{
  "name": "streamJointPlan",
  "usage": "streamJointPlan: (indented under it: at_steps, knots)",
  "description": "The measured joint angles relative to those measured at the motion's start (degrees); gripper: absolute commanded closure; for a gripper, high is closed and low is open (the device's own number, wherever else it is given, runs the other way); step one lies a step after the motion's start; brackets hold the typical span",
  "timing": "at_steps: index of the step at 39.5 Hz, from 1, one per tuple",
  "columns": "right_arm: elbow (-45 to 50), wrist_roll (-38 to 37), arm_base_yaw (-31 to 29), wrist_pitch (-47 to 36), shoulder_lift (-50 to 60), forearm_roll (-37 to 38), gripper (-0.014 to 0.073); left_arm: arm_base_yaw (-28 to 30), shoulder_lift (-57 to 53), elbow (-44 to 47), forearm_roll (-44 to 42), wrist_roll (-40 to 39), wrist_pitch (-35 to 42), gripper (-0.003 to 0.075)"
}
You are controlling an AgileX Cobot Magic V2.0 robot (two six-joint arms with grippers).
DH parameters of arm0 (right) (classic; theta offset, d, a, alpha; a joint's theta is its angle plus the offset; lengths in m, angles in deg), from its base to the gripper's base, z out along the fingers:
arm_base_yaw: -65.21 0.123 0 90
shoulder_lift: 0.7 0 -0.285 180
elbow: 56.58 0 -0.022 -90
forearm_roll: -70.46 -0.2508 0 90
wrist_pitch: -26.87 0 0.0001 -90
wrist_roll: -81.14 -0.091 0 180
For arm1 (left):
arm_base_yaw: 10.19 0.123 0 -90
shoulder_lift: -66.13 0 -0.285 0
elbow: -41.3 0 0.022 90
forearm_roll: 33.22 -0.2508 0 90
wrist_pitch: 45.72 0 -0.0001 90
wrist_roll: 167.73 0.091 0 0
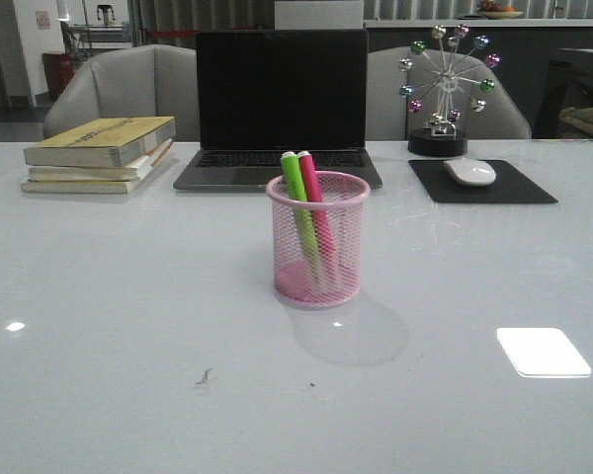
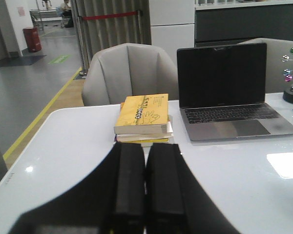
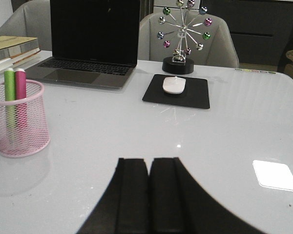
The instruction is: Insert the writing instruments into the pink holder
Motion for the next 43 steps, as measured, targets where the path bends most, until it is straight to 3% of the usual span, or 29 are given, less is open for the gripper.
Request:
streamJointPlan:
  at_steps: [14,23,43]
  knots:
    - [0.0,0.0,0.0,0.1,0.0,0.0,0.0555,1.2,-17.1,16.8,0.0,0.0,2.6,0.0621]
    - [0.0,0.0,0.0,0.1,0.0,0.0,0.0555,1.2,-17.2,26.2,0.0,0.0,12.8,0.0621]
    - [0.0,0.0,0.0,0.1,0.0,0.0,0.0555,1.2,-17.2,26.3,0.0,0.0,13.8,0.0621]
